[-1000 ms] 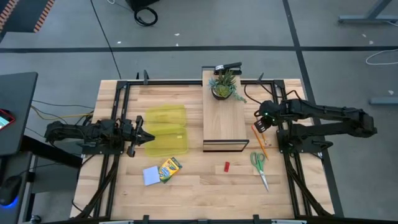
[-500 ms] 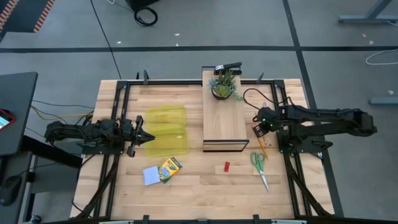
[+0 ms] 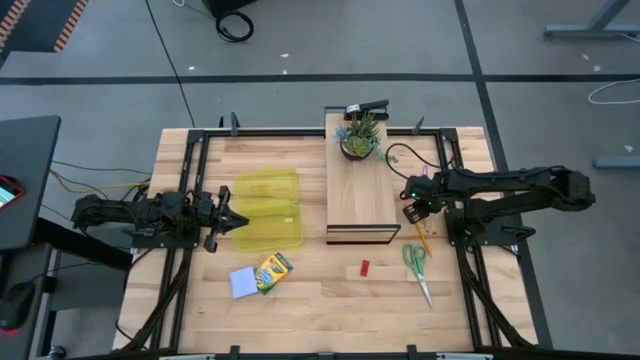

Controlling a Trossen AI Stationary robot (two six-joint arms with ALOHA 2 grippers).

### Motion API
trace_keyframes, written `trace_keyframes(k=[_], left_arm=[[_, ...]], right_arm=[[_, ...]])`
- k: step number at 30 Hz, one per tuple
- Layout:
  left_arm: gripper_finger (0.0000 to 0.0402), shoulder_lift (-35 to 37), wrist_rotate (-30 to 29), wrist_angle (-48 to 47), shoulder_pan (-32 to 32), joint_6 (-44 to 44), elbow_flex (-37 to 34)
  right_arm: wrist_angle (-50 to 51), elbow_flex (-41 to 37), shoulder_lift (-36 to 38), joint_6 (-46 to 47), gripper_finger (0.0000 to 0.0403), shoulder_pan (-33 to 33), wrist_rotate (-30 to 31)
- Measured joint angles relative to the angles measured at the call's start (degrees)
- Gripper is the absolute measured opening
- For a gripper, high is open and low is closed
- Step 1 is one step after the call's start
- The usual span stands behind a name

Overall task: Pack school essentials
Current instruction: Put the orange pencil into the yellow supply box

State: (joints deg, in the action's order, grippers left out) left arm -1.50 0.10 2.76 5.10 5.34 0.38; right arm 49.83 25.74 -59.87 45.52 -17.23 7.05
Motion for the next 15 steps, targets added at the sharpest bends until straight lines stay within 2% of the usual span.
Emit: trace_keyframes(k=[7,15], left_arm=[[0.0033,0.00,0.00,0.00,0.01,0.00,0.02],[0.0040,0.00,0.02,0.00,0.00,-0.02,0.02]], right_arm=[[-1.31,0.00,-4.37,0.38,0.0121,-0.75,-0.98],[-2.60,0.24,-7.97,0.70,0.0082,-0.75,-1.50]])
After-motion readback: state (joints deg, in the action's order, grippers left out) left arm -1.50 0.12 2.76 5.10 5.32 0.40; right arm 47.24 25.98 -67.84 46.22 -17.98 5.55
